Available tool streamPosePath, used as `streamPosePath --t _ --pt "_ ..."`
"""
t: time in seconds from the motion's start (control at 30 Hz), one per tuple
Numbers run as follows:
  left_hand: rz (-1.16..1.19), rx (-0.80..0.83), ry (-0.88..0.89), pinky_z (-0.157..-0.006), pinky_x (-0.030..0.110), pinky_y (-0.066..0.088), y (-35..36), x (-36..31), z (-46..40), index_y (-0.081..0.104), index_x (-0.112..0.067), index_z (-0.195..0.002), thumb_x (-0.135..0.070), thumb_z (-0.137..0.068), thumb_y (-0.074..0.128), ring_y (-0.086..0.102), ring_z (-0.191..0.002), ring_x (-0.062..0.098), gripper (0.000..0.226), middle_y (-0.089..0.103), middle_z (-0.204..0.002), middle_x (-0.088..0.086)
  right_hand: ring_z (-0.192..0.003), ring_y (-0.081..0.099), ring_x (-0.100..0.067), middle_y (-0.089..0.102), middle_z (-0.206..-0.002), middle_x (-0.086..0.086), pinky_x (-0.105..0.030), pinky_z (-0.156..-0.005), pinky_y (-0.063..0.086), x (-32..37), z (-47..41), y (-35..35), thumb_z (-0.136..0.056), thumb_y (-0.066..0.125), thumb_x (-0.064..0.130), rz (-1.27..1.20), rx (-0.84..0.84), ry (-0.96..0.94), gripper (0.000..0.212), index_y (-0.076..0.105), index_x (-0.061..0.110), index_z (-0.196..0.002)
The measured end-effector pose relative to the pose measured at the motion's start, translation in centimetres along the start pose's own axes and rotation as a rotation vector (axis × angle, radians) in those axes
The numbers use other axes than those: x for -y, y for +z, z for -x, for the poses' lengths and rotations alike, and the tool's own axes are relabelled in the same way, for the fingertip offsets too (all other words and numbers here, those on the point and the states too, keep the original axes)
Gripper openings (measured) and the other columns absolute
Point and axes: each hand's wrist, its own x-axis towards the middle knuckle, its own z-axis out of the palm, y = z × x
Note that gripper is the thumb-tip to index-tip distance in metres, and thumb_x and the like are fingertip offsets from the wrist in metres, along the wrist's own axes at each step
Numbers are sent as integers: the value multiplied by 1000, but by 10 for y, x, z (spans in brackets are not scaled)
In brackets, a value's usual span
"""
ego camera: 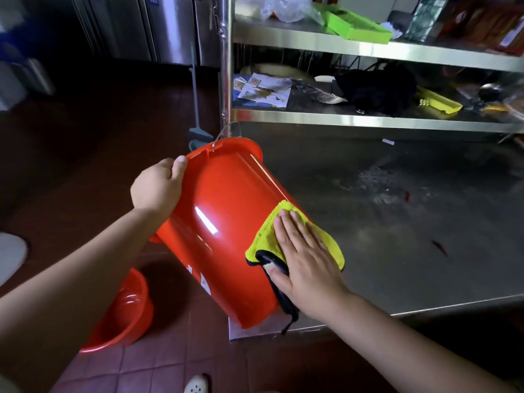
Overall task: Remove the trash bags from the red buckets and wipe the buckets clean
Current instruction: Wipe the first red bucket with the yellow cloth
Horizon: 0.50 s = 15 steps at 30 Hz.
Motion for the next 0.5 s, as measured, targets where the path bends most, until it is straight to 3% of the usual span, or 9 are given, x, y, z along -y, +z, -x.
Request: streamPosePath --t 0.07,0.23,0.37,0.5 --pt "-15 -22 -13 -60 33 31 1 2 2 52 -12 -80 -51 -97 26 47 -68 27 49 47 -61 -1 -145 -16 -17 -15 -156 -1 -35 -119 -2 6 -20 -3 -90 10 62 3 11 17 77 -16 16 -146" --pt "-18 -33 -35 -59 32 31 1 7 3 52 -15 -80 -52 -97 26 46 -66 26 48 49 -61 -1 -146 -9 -21 -7 -159 -8 -40 -120 4 27 -101 -13 -94 26 57 -82 14 64 81 -8 10 -150" --pt "-3 -61 -84 -50 30 24 0 21 6 45 -20 -71 -55 -95 27 46 -59 23 46 48 -56 -2 -147 -2 -22 0 -160 -10 -39 -119 6 42 -171 -18 -94 31 56 -126 53 66 81 0 7 -151" --pt "-25 -71 -126 -48 29 28 0 36 10 50 -15 -77 -61 -89 38 48 -57 22 49 49 -56 -2 -147 0 -21 2 -160 -9 -38 -119 6 49 -199 -15 -92 30 60 -130 105 32 83 1 8 -151"
